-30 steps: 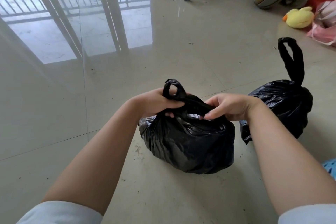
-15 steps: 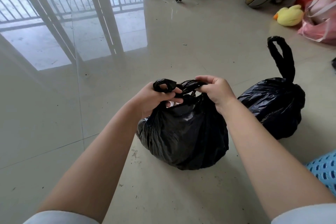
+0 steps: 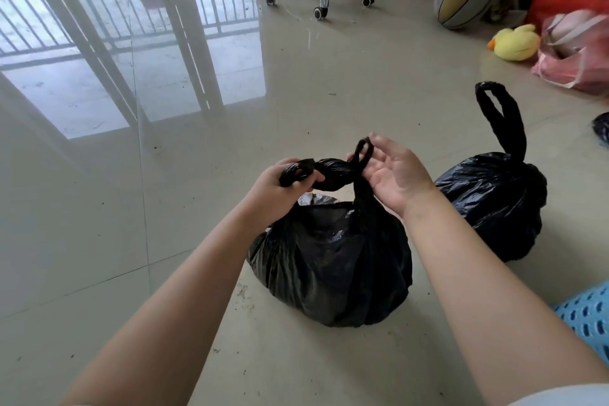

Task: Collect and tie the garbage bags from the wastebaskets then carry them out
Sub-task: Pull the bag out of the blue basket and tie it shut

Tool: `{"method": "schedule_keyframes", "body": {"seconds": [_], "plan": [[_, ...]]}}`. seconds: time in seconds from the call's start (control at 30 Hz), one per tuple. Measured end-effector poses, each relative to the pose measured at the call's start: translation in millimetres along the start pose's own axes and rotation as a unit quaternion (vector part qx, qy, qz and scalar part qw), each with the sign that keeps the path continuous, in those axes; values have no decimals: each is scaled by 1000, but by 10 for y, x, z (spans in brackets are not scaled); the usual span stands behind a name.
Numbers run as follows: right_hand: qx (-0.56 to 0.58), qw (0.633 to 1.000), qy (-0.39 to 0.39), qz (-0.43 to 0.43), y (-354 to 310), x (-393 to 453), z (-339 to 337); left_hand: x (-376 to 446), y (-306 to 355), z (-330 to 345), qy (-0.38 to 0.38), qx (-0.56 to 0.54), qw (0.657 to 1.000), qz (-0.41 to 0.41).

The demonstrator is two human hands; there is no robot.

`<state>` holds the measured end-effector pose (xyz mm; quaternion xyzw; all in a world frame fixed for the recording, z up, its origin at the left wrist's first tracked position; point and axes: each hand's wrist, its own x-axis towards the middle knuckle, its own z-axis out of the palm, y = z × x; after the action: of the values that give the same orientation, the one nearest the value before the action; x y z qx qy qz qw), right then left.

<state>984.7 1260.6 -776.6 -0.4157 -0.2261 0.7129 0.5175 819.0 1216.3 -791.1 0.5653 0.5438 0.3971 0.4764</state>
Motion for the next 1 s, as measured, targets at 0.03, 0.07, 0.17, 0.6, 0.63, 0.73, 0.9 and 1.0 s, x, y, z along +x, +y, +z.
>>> {"method": "schedule_keyframes", "body": {"seconds": [0.03,0.07,0.17,0.6,0.63,0.73,0.9,1.0], "plan": [[-57,998,-22,18,-2,-22,-10,1,1,14,-3,11,1000,9],[-116,993,-31,18,5,-44,-11,1,-2,28,-6,12,1000,13],[-81,996,16,-15,6,-54,40,-1,-1,68,-11,-122,992,-18],[-800,561,-6,-212,127,-23,-617,-45,-488,-464,129,-204,964,-110],[-828,520,-17,-210,212,-18,-668,-59,-544,-478,149,-87,980,-102],[-851,462,-44,-247,346,-8,-781,-168,-620,-535,177,152,968,-93],[-847,426,7,-317,378,14,-884,-217,-635,-516,163,262,948,-79],[-853,438,-7,-283,421,-41,-784,-134,-754,-587,195,118,966,-123]]}}
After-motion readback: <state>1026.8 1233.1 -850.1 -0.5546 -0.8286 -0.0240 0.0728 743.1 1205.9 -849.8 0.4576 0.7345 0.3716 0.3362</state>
